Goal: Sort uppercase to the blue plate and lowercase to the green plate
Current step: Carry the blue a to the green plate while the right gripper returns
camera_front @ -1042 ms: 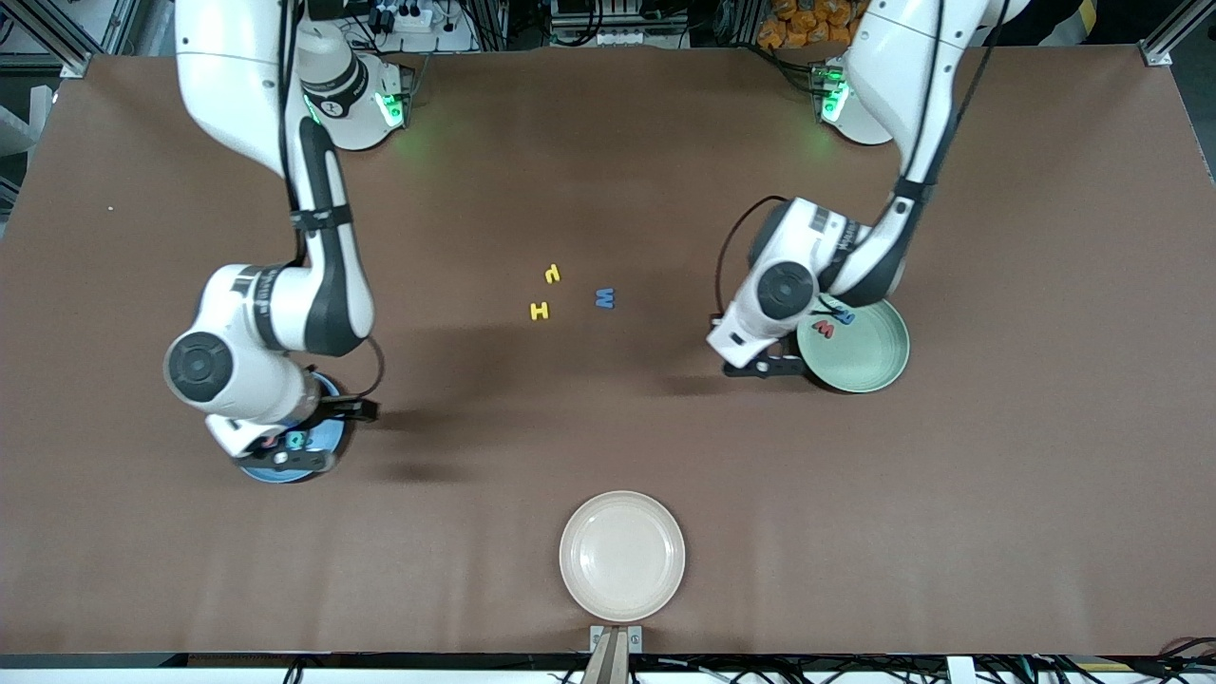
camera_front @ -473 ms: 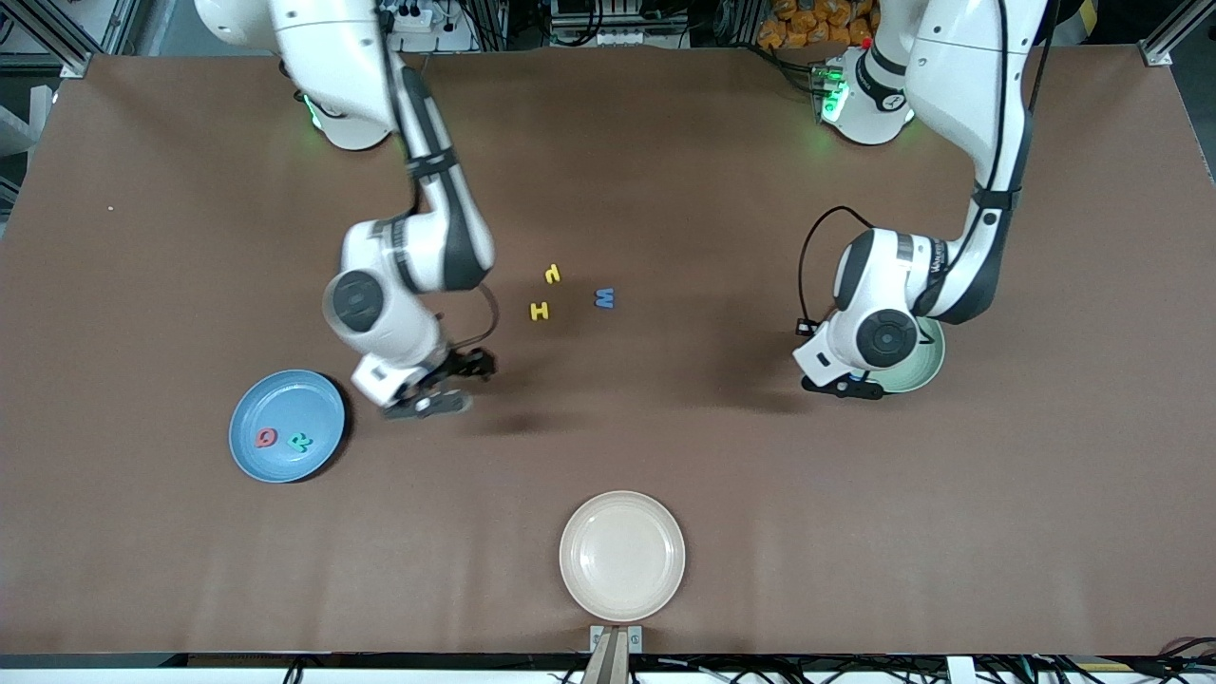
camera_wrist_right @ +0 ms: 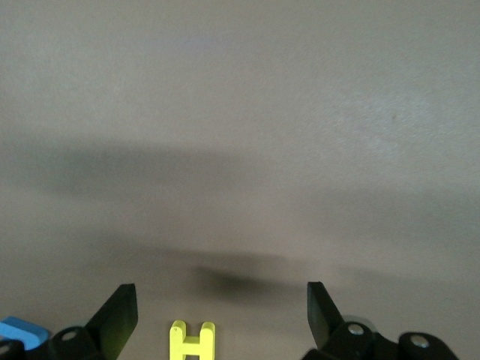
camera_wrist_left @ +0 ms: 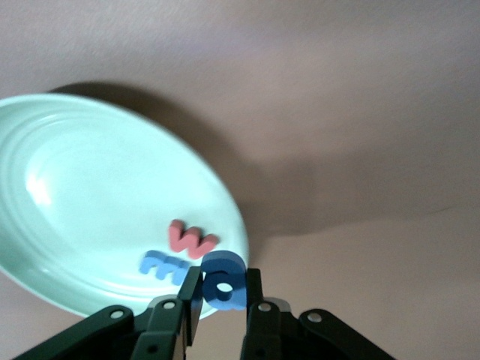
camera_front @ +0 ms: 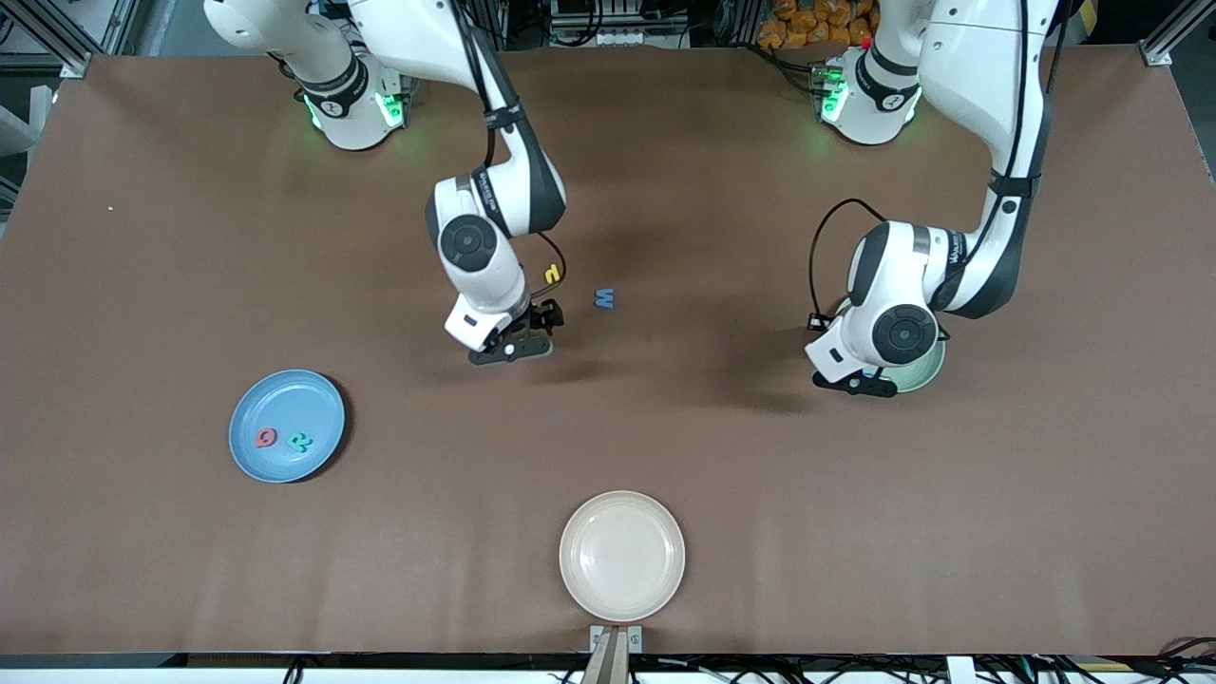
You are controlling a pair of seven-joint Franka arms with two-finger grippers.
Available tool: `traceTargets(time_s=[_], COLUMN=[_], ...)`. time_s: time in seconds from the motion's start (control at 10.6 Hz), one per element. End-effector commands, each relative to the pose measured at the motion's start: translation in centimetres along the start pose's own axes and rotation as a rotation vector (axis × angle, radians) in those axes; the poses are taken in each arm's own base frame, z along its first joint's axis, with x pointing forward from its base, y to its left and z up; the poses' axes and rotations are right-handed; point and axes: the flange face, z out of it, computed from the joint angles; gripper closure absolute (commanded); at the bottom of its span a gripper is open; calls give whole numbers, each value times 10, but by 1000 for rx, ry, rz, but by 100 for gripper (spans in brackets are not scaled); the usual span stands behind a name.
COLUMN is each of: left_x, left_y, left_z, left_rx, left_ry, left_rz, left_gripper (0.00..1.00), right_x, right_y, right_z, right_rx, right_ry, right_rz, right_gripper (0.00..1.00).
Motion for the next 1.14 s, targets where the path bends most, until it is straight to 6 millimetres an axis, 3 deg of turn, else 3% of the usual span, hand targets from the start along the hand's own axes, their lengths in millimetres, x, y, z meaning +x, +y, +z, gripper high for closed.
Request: traceTargets(time_s=[0.0,0.28,0.47,0.76,0.85,1.04], left_x=[-9,-11,-6,1,0,-1], left_y=[-34,-69,-75,-75,-83,-85], left_z=[12,26,32,39,36,15], left_rx=[49,72,76,82,85,80], left_ry=[-34,-51,-14,5,10,49], left_rz=[23,71,76,77,65,59], left_gripper=[77,75,74,55,36,31], right_x=[-20,-37,-58,-65,-67,-68], right_y=[-8,-12,-21,-28,-30,-30], right_z=[6,19,34,38,40,40], right_rx=[5,-9,-13,-6,1,1], right_ry=[21,9,8,-2,-7,-7], right_rz=[-29,-92,-119,-117,-112,-112], right_gripper=[0,0,0,0,0,0])
